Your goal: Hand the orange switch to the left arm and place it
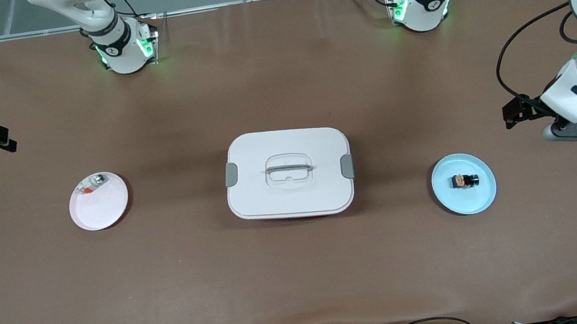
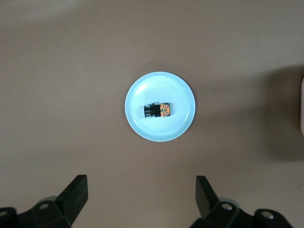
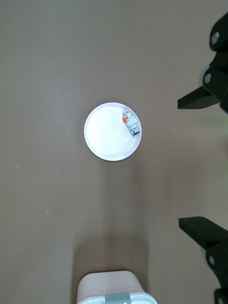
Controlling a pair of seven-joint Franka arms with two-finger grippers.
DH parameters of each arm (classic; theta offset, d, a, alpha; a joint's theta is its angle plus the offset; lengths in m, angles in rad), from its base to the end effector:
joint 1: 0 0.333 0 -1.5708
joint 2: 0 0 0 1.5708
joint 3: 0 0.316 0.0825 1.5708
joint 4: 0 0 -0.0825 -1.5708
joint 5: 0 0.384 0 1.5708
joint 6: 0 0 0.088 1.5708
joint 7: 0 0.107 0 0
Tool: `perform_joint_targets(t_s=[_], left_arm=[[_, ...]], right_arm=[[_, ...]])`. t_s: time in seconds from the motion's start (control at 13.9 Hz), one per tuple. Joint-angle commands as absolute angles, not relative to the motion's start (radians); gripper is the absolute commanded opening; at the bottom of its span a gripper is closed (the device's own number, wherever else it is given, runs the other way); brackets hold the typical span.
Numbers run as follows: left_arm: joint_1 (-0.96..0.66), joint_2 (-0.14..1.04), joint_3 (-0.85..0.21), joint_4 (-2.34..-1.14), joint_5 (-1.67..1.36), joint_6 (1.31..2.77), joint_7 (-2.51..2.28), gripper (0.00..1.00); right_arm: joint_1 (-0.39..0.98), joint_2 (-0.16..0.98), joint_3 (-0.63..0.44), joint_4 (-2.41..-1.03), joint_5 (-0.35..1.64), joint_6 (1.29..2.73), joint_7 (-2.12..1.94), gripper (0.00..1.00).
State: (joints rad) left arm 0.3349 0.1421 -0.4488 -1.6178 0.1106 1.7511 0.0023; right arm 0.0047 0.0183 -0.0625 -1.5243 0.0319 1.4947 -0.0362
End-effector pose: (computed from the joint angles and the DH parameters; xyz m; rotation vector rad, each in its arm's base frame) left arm 0.6022 -0.0435 0.5432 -3.0879 0.2035 -0.0128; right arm 0.5519 -0.0280 0.6297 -3.1077 0.0310 0.0721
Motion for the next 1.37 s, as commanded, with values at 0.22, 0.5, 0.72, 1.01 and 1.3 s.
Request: perform_joint_targets(t_s=[0.22,0.5,0.72,1.01,1.3], left_arm=[[0.336,0.117,-0.454,-1.519,0.089,1.593,-0.11,1.0],[0.266,0.098,-0.364,-1.494,0.094,1.575,-0.075,1.0],[0.1,0.045,-0.197,-1.503,0.083,1.525,-0.063,1.0],[0.034,-0.021,-0.143,-1.551,0.078,1.505,-0.067,1.0],[0.005,-0.115,-0.097,-1.637,0.017,1.545,-0.066,1.0]], right_arm=[[-0.011,0.021,-0.049,-1.489,0.014,1.476,-0.04,1.0],[-0.006,0.021,-0.046,-1.491,0.014,1.46,-0.04,1.0],[-0.005,0.02,-0.046,-1.493,0.014,1.457,-0.037,1.0],[-0.006,0.008,-0.046,-1.522,0.014,1.459,-0.037,1.0],[-0.006,-0.049,-0.048,-1.601,0.014,1.497,-0.037,1.0]])
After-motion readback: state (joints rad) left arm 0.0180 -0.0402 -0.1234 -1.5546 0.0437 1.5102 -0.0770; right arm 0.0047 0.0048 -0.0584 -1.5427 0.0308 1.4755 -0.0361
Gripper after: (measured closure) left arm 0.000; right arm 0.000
